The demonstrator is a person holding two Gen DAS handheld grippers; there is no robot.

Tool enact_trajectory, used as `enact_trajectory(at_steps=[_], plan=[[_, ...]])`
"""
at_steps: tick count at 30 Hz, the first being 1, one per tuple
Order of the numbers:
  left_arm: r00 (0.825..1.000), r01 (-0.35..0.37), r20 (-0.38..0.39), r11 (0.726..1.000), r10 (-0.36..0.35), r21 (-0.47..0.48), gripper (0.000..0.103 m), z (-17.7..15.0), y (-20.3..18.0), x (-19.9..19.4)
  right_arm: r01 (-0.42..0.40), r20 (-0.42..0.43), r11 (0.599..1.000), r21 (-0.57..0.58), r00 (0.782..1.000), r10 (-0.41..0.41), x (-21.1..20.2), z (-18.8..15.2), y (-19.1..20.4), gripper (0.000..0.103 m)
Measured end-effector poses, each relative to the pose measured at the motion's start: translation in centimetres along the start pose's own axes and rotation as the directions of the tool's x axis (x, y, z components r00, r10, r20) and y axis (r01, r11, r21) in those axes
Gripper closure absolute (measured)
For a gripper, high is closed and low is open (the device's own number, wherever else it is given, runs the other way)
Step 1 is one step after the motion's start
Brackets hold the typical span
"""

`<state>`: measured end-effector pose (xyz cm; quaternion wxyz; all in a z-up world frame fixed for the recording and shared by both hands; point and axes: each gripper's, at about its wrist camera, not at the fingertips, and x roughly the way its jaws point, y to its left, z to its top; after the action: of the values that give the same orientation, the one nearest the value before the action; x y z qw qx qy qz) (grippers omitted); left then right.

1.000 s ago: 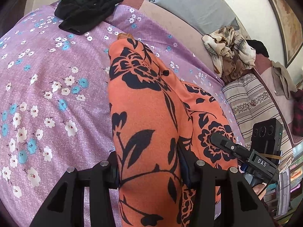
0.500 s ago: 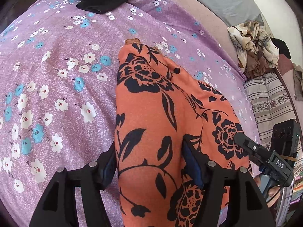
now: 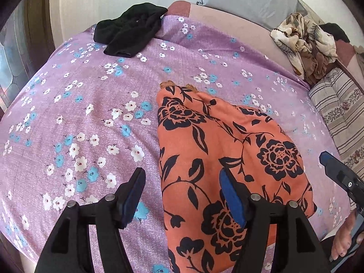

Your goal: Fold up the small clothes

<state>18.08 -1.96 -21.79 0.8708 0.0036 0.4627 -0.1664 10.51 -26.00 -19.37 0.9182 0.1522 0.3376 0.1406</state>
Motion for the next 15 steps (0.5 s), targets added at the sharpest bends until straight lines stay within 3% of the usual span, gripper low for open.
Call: enact_trajectory(at_steps=[4,8,12,15], plan=[[0.999,-0.049,0.011,0.998,0.048,0.046,0.035,-0.7,-0.7,-0.3,-0.015,-0.026,1.000,-0.007,1.000,0.015,0.8,-0.8,1.1,0.055],[0.997,-0.075,0.000,0.994,0.076,0.084,0.035,-1.2,-1.3,0.3,-0.007,-0.108,0.997,0.071,0.994,0.014,2.7,-1.9,-0.7,0.055],[0.996,-0.088,-0.024,0.992,0.090,0.095,0.035,-1.7,-1.3,1.2,0.034,-0.202,0.993,0.115,0.979,-0.010,4.9,-3.1,-2.2,0.055],[0.996,-0.087,-0.029,0.992,0.090,0.094,0.035,-1.7,-1.3,1.6,0.057,-0.225,0.994,0.090,0.974,-0.035,5.5,-3.6,-2.1,0.056]])
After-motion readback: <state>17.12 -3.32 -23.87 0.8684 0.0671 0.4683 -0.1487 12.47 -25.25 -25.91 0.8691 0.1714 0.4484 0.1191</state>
